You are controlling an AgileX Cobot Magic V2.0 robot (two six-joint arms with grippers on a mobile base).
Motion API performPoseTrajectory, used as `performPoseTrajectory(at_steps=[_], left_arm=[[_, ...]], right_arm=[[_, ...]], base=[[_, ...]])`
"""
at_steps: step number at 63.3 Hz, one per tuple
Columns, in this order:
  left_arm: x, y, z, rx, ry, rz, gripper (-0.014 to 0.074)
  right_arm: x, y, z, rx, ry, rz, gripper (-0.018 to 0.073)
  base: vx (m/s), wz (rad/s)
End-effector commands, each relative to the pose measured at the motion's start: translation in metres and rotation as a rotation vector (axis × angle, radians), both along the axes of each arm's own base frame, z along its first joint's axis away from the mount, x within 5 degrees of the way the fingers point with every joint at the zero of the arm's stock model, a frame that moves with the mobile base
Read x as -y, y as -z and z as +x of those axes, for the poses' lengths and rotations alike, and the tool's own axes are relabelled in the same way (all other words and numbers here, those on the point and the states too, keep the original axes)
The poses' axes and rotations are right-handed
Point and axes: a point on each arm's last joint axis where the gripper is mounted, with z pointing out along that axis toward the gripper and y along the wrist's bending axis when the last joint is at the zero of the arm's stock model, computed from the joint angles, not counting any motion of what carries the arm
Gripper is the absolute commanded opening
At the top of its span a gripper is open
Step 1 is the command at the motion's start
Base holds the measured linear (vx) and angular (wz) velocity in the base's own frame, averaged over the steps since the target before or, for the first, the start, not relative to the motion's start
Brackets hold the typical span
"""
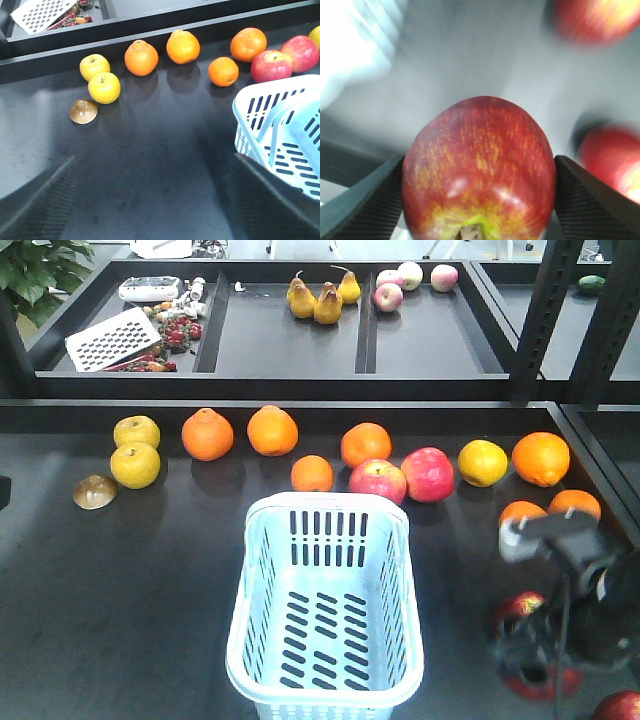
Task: Pick three apples into basket with both arms
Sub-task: 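Carry the red apple over the basket and release it inside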
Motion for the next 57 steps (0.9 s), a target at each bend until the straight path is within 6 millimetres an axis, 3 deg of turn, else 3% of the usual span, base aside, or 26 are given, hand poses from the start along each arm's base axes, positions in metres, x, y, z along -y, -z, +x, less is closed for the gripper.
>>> performPoseTrajectory(at_steps=[1, 5, 13, 24, 40, 47, 57], left_arm=[[0.0, -0.013, 0.0, 0.084, 0.001, -0.031, 0.0593], [0.0, -0.013, 0.0, 0.084, 0.001, -0.031, 0.0593], [0.0, -0.013, 0.0, 0.084, 0.001, -0.031, 0.0593], [0.0, -0.013, 0.0, 0.084, 0.001, -0.031, 0.0593], [0.0, -0.013, 0.0, 0.084, 0.001, -0.031, 0.0593], [0.0, -0.013, 0.0, 0.084, 0.001, -0.031, 0.0593], [0.0, -0.013, 0.0, 0.084, 0.001, -0.031, 0.0593]], right_arm=[[-0.007, -0.039, 0.0, 0.151, -0.016, 0.122, 0.026], [-0.013, -0.05, 0.002, 0.179, -0.044, 0.19, 0.026], [-0.024, -0.054, 0.006, 0.199, -0.097, 0.287, 0.026], [-0.038, -0.047, 0.019, 0.221, -0.148, 0.366, 0.026], [-0.088, -0.026, 0.029, 0.281, -0.263, 0.366, 0.0274], [-0.102, -0.018, 0.035, 0.302, -0.318, 0.344, 0.0356], [-0.109, -0.017, 0.047, 0.32, -0.32, 0.342, 0.0542]], base=[[0.0, 0.0], [0.0, 0.0], [0.0, 0.0], [0.0, 0.0], [0.0, 0.0], [0.0, 0.0], [0.0, 0.0]])
